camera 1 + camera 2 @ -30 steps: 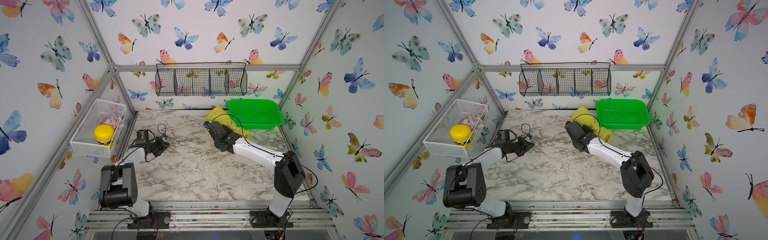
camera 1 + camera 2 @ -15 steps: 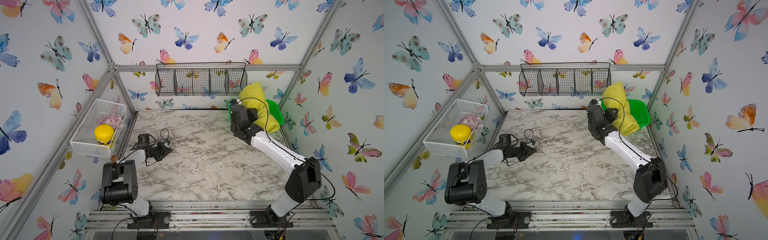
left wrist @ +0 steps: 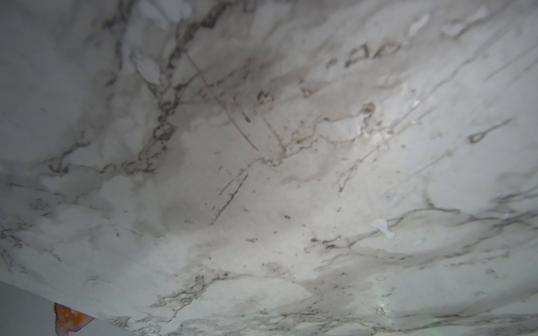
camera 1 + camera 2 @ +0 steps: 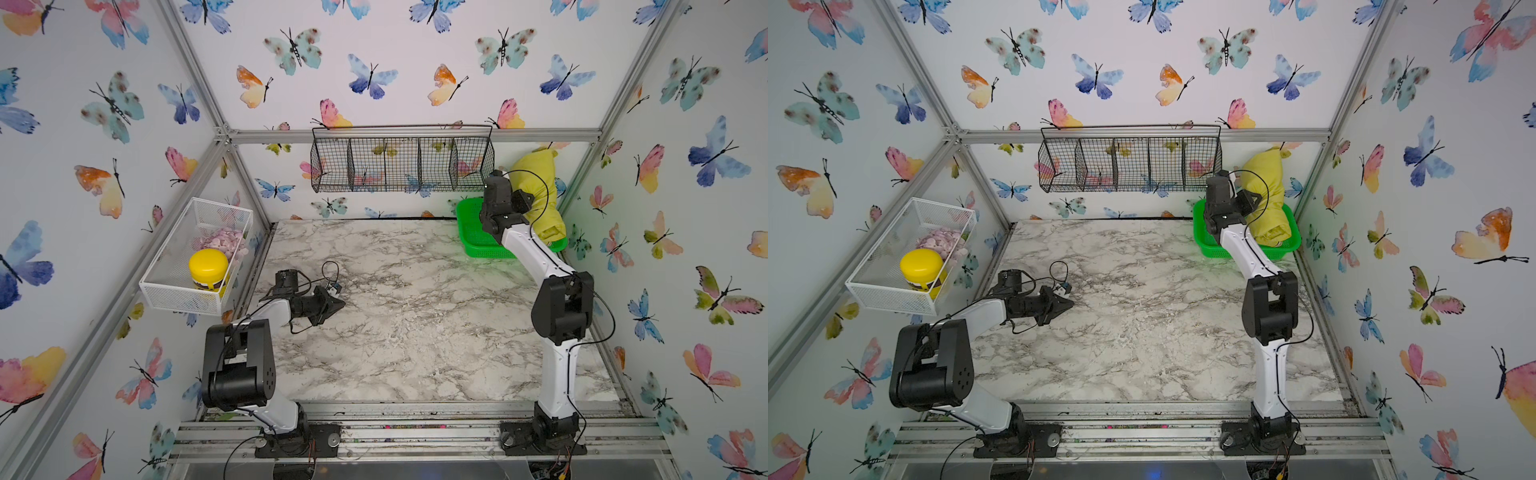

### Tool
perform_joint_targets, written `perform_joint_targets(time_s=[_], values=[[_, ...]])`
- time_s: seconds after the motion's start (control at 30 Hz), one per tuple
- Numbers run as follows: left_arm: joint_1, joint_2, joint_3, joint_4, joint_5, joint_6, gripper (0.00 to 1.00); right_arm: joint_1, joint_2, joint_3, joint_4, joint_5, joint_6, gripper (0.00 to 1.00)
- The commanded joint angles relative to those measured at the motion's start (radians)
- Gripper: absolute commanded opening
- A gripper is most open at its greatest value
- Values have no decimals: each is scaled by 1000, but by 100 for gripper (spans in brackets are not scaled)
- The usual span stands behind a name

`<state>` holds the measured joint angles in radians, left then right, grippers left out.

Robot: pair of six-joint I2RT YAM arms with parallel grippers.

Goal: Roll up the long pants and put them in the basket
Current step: Place the long pant in the bin.

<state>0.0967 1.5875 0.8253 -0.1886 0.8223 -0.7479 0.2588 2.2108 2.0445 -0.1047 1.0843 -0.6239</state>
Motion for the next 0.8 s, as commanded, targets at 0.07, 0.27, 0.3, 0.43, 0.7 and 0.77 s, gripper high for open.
perform_joint_targets(time_s=[0.07,0.27,0.3,0.43,0.7,0.77], values=[[9,24,18,-18,9,-8,10,-58,122,124,-55,-107,97,4],[9,34,23,-33,-23,-18,10,-120,216,122,-112,-264,250,4],[9,38,24,-42,-29,-18,10,-122,227,123,-105,-287,254,4],[9,39,30,-59,-47,-16,10,-122,283,164,-117,-359,283,4],[9,35,11,-77,-83,-13,10,-131,331,143,-136,-616,402,4],[9,33,6,-80,-87,-15,10,-142,338,142,-153,-703,435,4]])
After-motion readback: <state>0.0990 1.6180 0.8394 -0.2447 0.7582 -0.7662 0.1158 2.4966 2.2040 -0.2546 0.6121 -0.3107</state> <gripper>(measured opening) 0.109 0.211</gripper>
